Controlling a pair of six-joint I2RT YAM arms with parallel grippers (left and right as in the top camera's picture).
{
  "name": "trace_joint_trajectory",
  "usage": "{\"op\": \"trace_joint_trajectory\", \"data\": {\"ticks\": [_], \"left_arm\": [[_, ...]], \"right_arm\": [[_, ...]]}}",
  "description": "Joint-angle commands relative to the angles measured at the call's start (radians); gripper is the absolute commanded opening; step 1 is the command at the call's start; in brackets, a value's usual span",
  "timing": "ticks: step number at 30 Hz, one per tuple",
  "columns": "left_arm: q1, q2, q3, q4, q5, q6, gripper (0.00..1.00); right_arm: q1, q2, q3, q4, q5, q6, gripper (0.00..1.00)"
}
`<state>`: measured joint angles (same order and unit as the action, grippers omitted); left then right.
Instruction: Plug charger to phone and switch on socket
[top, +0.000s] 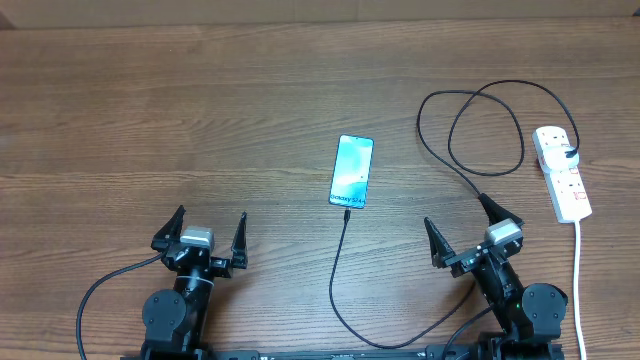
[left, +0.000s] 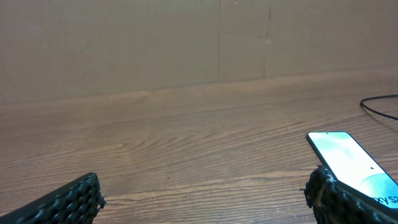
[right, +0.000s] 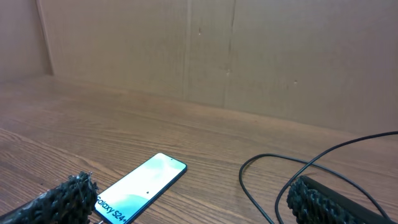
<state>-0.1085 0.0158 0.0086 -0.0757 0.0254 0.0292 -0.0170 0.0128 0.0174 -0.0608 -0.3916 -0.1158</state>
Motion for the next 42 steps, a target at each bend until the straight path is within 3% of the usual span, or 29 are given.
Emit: {"op": "trace_joint_trajectory", "data": {"ticks": [1, 30, 33, 38, 42], "left_arm": [[0.008, -0.005, -0.004, -0.002, 0.008, 0.016, 1.00], [0.008, -0.005, -0.004, 0.003, 0.007, 0.019, 1.00], [0.009, -0.005, 0.002, 0.061, 0.039, -0.023, 1.00], [0.009, -0.004, 0.140, 0.019, 0.125, -0.183, 1.00], [0.009, 0.015, 0.332, -0.119, 0.125, -0.213, 0.99]], "right_arm": [[0.005, -0.009, -0.009, 0.006, 0.009, 0.004, 1.00], [0.005, -0.009, -0.009, 0.006, 0.009, 0.004, 1.00], [0.005, -0.009, -0.009, 0.006, 0.009, 0.005, 1.00], [0.005, -0.009, -0.009, 0.006, 0.009, 0.005, 1.00], [0.005, -0.009, -0.009, 0.006, 0.009, 0.005, 1.00]]}}
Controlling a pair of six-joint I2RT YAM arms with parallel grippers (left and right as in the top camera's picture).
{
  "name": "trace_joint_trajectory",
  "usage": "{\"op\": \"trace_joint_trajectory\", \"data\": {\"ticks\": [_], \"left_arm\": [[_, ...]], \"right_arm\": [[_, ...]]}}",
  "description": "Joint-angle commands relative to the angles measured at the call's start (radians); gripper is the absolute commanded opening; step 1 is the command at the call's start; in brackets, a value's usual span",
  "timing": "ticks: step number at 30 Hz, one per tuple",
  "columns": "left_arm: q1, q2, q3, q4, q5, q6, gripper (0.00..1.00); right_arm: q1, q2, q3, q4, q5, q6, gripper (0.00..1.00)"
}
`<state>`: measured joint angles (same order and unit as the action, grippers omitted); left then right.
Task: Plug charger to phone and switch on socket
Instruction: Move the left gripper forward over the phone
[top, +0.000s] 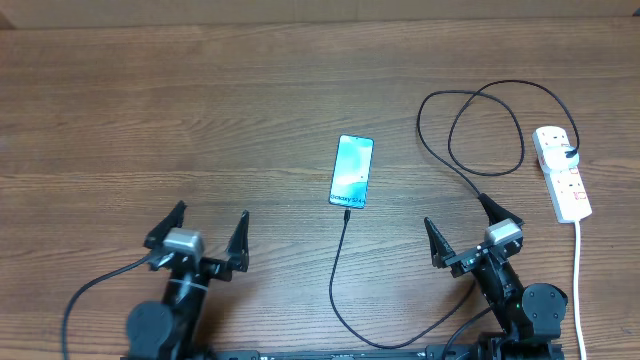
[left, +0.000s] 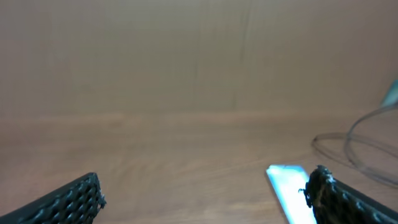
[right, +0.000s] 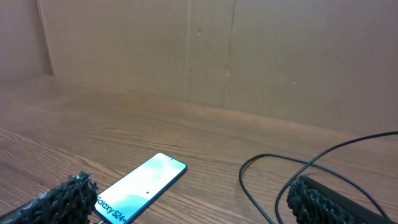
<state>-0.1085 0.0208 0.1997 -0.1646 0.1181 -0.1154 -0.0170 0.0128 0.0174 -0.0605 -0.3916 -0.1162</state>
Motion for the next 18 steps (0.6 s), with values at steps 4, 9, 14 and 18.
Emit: {"op": "trace_joint_trajectory", "data": {"ticks": [4, 9, 14, 18], "left_arm": [[0.009, 0.100, 0.376, -0.182, 0.032, -0.068, 0.99], [0.009, 0.287, 0.651, -0.363, 0.050, -0.064, 1.00], [0.009, 0.546, 0.940, -0.542, 0.119, -0.034, 1.00], [0.009, 0.759, 1.178, -0.750, 0.169, -0.027, 1.00]], "right_arm": [[0.005, -0.009, -0.009, 0.006, 0.009, 0.005, 1.00], [0.005, -0.009, -0.009, 0.006, 0.009, 0.005, 1.00], [0.005, -0.009, -0.009, 0.006, 0.009, 0.005, 1.00], [0.005, -0.009, -0.009, 0.005, 0.009, 0.005, 1.00]]}}
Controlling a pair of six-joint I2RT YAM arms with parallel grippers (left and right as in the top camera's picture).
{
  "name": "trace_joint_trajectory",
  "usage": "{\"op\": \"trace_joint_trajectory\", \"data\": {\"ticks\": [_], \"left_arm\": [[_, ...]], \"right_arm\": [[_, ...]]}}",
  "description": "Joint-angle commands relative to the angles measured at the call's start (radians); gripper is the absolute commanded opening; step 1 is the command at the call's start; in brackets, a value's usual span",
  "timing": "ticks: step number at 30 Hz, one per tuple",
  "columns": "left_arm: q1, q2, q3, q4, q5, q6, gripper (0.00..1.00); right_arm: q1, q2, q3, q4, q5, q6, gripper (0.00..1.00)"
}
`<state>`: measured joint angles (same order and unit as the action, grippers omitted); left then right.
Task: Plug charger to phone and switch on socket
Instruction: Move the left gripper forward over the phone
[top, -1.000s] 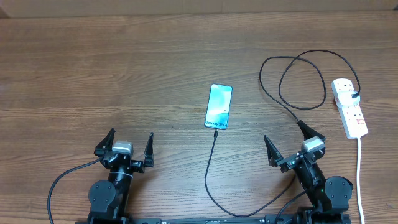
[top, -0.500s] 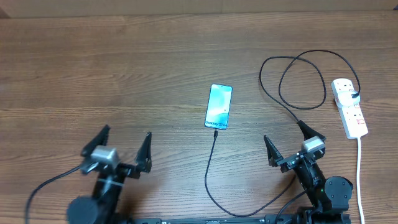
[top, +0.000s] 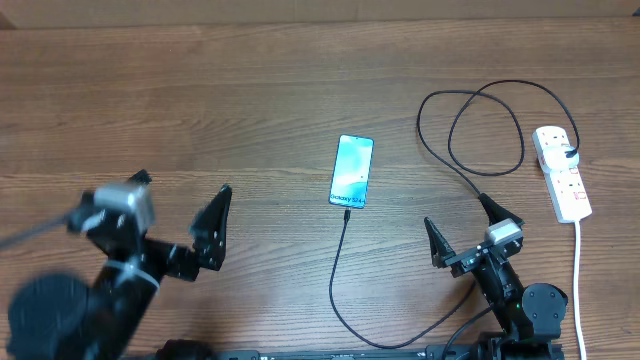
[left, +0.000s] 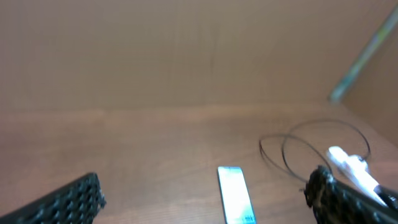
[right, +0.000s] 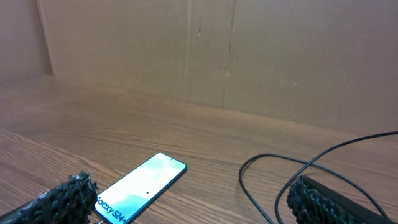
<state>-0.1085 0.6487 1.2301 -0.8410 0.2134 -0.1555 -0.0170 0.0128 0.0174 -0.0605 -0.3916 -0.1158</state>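
Note:
A phone (top: 351, 171) with a lit screen lies flat mid-table, also seen as the phone (left: 235, 199) and the phone (right: 140, 186). A black charger cable (top: 338, 265) ends at the phone's near edge; whether it is seated cannot be told. The cable loops (top: 480, 125) to a white power strip (top: 562, 175) at the right. My left gripper (top: 180, 190) is open, raised over the left of the table, blurred. My right gripper (top: 456, 212) is open, low at the front right, between phone and strip.
The wooden table (top: 200, 90) is backed by a cardboard wall (right: 186, 50). The strip's white lead (top: 578, 270) runs to the front edge beside my right arm. The power strip (left: 351, 168) and cable loop (left: 311, 143) show in the left wrist view.
My left gripper has risen and shifted left; its camera now looks down from higher on the phone, the cable loop and the power strip. The right gripper, phone and cable have not moved.
Both grippers first stood open and low at the front edge, either side of the phone. The left one then sat slightly further left, turned toward the right. Now it is lifted above the table, still open. The right arm, phone and cable have kept their places throughout.

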Motion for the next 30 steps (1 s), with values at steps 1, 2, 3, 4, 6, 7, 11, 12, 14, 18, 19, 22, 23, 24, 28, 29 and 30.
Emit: {"op": "trace_joint_trajectory", "data": {"ticks": [1, 2, 3, 4, 6, 7, 11, 12, 14, 18, 19, 22, 23, 24, 28, 29, 30], "left_arm": [[0.009, 0.185, 0.207, -0.133, 0.099, 0.016, 1.00], [0.009, 0.237, 0.261, -0.188, 0.116, 0.022, 1.00], [0.009, 0.281, 0.303, -0.235, 0.120, 0.022, 1.00], [0.009, 0.328, 0.343, -0.283, 0.119, 0.022, 1.00], [0.009, 0.406, 0.393, -0.349, 0.119, 0.022, 1.00], [0.009, 0.437, 0.406, -0.372, 0.120, 0.021, 0.99], [0.009, 0.563, 0.411, -0.431, 0.135, 0.019, 1.00], [0.009, 0.590, 0.411, -0.435, 0.148, 0.020, 1.00], [0.009, 0.647, 0.411, -0.436, 0.188, 0.021, 1.00], [0.009, 0.758, 0.411, -0.475, 0.243, 0.020, 0.80], [0.008, 0.782, 0.411, -0.484, 0.256, 0.020, 0.55], [0.003, 0.859, 0.411, -0.508, 0.260, 0.016, 0.04], [-0.003, 0.884, 0.410, -0.513, 0.259, 0.011, 0.04], [-0.011, 0.909, 0.410, -0.517, 0.259, 0.003, 0.04], [-0.054, 0.998, 0.410, -0.514, 0.258, -0.006, 0.04], [-0.068, 1.018, 0.410, -0.509, 0.258, -0.007, 0.04], [-0.085, 1.043, 0.410, -0.501, 0.257, -0.014, 0.04]], "right_arm": [[0.005, -0.009, -0.009, 0.006, 0.009, 0.005, 1.00], [0.005, -0.009, -0.009, 0.006, 0.009, 0.005, 1.00], [0.005, -0.009, -0.009, 0.005, 0.009, 0.005, 1.00], [0.005, -0.009, -0.009, 0.006, 0.009, 0.004, 1.00], [0.005, -0.009, -0.009, 0.006, 0.009, 0.005, 1.00], [0.005, -0.009, -0.009, 0.006, 0.009, 0.005, 1.00], [0.005, -0.009, -0.009, 0.006, 0.009, 0.004, 1.00], [0.005, -0.009, -0.009, 0.005, 0.009, 0.004, 1.00], [0.005, -0.009, -0.009, 0.005, 0.009, 0.005, 1.00], [0.005, -0.009, -0.009, 0.006, 0.009, 0.004, 1.00], [0.005, -0.009, -0.009, 0.006, 0.009, 0.005, 1.00], [0.005, -0.009, -0.009, 0.006, 0.009, 0.005, 1.00], [0.005, -0.009, -0.009, 0.006, 0.009, 0.004, 1.00], [0.005, -0.009, -0.009, 0.006, 0.009, 0.005, 1.00], [0.005, -0.009, -0.009, 0.006, 0.009, 0.005, 1.00], [0.005, -0.009, -0.009, 0.006, 0.009, 0.004, 1.00], [0.005, -0.009, -0.009, 0.005, 0.009, 0.005, 1.00]]}}
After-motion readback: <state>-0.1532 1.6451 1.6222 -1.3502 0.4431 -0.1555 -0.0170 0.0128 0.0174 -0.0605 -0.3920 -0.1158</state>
